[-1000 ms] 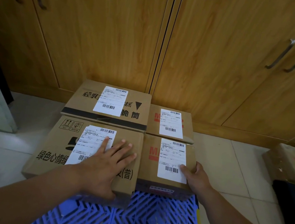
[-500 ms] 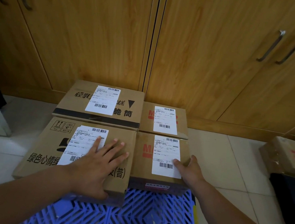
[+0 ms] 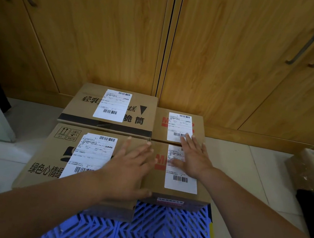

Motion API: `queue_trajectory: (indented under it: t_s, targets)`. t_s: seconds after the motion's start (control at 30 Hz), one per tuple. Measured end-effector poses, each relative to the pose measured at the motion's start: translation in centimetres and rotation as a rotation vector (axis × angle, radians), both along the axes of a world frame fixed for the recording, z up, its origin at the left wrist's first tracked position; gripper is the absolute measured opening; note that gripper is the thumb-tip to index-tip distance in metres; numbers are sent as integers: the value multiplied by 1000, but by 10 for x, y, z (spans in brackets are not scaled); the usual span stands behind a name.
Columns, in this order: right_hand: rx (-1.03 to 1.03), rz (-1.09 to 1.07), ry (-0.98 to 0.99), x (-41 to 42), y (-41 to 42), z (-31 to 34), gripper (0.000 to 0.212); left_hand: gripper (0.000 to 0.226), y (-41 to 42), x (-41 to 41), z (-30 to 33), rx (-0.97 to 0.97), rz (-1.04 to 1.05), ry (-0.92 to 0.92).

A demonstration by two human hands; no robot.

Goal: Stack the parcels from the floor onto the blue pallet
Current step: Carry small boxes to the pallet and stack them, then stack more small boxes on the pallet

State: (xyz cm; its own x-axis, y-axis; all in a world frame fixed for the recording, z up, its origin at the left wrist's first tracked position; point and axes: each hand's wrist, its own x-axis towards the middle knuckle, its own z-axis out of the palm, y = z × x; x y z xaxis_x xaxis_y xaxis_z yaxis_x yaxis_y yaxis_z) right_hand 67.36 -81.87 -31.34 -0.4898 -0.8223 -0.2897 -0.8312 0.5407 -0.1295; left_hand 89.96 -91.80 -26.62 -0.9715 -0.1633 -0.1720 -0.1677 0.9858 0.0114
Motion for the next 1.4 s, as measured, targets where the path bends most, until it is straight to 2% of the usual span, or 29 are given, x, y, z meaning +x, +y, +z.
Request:
queue_trajectory:
  t_s: [0.1,0.2,0.33,0.57,0.77,0.87,1.0,1.17,1.3,1.4]
  targets:
    - [29,27,-11,-11,-12,3,66,93,16,-46,-6,-111,-56,-109]
    - [73,17,-27,-20,-22,5,62,113,26,-79,-18,-226,-93,-291]
    - [136,-1,-44,-29,-29,-3,59,126,28,-99,-37,-257,-61,-432]
    - [91,-8,-71,-34,-22,-10,53,111,29,-103,-46,-293,-15,-409]
    - [64,10,-66,-37,-21,-16,54,132,26,-104,-49,-259,-10,-455]
    - [79,20,-119,-35,-16,-6,55,130,23,-104,-38,-177,9,-499]
    - [2,-61,-157,-30,13,37,56,102,16,-110,9,-116,44,-438]
    - [-70,-205,-223,-30,74,125,56,73,30,-128,101,49,156,-326]
    - [-46,-354,-316,-30,134,214,52,64,62,-149,187,115,119,-308]
    - [-42,-495,-368,-36,188,283,48,65,99,-172,258,127,31,-345]
